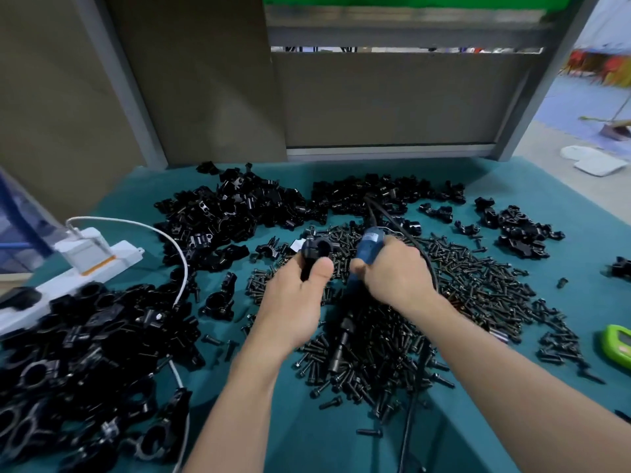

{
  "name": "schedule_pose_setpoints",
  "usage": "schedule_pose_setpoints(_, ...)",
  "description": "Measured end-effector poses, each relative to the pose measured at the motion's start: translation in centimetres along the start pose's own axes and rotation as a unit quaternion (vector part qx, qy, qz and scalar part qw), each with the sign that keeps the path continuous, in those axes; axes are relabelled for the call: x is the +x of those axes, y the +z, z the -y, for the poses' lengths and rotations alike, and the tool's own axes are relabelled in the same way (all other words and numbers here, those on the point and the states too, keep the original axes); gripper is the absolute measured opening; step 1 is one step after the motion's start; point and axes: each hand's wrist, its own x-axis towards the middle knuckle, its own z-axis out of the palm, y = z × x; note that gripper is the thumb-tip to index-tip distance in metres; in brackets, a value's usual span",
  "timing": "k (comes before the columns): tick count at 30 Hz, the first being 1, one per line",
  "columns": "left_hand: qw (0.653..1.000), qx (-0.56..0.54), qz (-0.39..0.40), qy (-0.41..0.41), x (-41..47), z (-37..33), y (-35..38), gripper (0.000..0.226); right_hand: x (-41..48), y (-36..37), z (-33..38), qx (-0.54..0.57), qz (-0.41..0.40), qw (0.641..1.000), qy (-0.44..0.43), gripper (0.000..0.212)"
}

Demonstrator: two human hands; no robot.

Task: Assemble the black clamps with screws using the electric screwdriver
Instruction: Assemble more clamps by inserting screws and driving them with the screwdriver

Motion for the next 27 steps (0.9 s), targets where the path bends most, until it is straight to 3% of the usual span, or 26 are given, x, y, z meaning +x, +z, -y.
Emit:
schedule_pose_setpoints(2, 0.998, 0.025, -0.034, 0.037, -0.6, 0.3, 0.1, 0.018, -1.2, -0.4, 1.4, -0.008, -0.056, 0.995, -0.084, 0.027)
schedule_pose_setpoints(3, 0.997, 0.034, -0.055, 0.050, -0.8, 0.4, 0.2, 0.013, -1.7, -0.6, 1.9, 0.050, -0.056, 0.990, -0.117, 0.019)
schedule_pose_setpoints(6, 0.985, 0.087, -0.140, 0.050, -1.3, 0.7, 0.2, 0.016, -4.0, -1.4, 3.5, 0.322, 0.076, 0.938, -0.106, 0.041)
schedule_pose_setpoints(9, 0.972, 0.155, -0.172, 0.041, -1.7, 0.6, 0.1, 0.023, -6.0, -0.4, 3.3, 0.403, 0.173, 0.894, -0.093, 0.034)
schedule_pose_setpoints(12, 0.975, 0.158, -0.153, 0.028, -1.9, 0.5, -0.4, 0.029, -6.6, 1.2, 2.8, 0.474, 0.175, 0.860, -0.074, 0.041)
schedule_pose_setpoints(16, 0.998, 0.023, -0.060, -0.018, -2.3, 0.9, -1.7, 0.059, -6.6, 1.5, 2.0, 0.524, 0.190, 0.827, -0.077, 0.043)
schedule_pose_setpoints(20, 0.997, -0.033, -0.065, 0.002, -3.0, 0.7, -2.4, 0.046, -6.8, 1.5, 2.4, 0.587, 0.201, 0.782, -0.052, 0.027)
schedule_pose_setpoints(23, 0.983, -0.103, -0.154, 0.000, -3.6, 0.7, -3.2, 0.031, -7.1, 1.3, 4.3, 0.584, 0.181, 0.789, -0.068, 0.016)
schedule_pose_setpoints(27, 0.942, -0.191, -0.275, -0.024, -4.4, 0.9, -4.7, 0.039, -7.7, 1.5, 9.6, 0.527, 0.168, 0.820, -0.147, 0.026)
